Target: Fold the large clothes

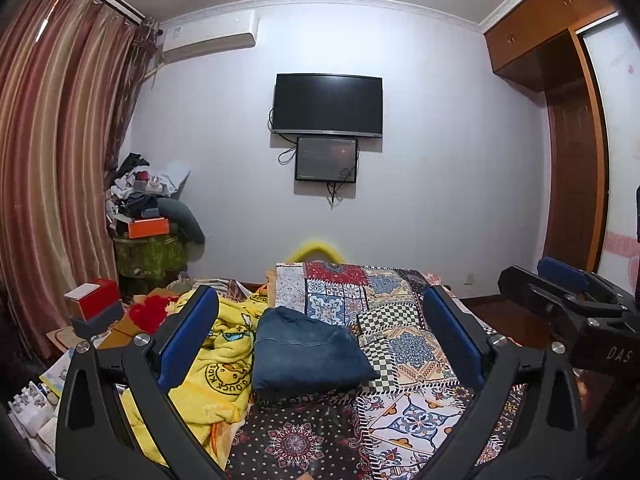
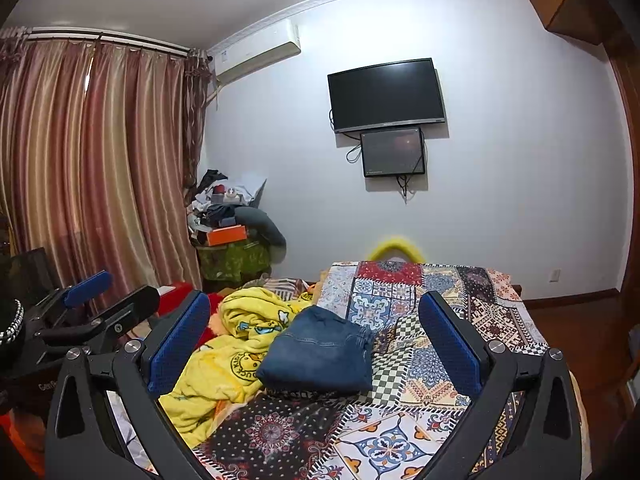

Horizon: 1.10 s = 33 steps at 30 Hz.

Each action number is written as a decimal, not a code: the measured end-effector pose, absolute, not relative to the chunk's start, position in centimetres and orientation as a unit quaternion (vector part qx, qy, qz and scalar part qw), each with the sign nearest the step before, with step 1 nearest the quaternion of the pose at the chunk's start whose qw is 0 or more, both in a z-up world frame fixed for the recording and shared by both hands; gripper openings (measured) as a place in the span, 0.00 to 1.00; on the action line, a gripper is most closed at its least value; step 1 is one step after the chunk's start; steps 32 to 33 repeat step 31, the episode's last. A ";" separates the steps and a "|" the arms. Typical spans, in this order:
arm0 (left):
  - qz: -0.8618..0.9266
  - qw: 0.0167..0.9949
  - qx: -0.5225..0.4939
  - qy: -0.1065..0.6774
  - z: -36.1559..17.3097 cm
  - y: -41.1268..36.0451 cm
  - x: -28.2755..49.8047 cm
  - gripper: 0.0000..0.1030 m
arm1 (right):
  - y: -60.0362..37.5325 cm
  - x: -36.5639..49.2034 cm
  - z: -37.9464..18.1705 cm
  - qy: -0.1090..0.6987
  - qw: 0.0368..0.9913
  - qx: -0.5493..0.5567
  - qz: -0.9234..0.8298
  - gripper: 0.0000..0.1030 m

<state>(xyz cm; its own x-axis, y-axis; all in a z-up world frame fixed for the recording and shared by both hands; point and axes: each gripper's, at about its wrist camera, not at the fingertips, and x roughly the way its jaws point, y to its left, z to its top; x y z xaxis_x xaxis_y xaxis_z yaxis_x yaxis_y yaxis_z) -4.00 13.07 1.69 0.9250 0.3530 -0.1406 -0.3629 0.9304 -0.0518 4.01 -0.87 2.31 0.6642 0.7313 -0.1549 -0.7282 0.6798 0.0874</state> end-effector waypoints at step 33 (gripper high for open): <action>0.171 0.981 -0.059 0.074 1.4 12.9 -3.5 1.00 | -0.7 4.4 2.2 0.100 0.914 0.010 0.392 1.00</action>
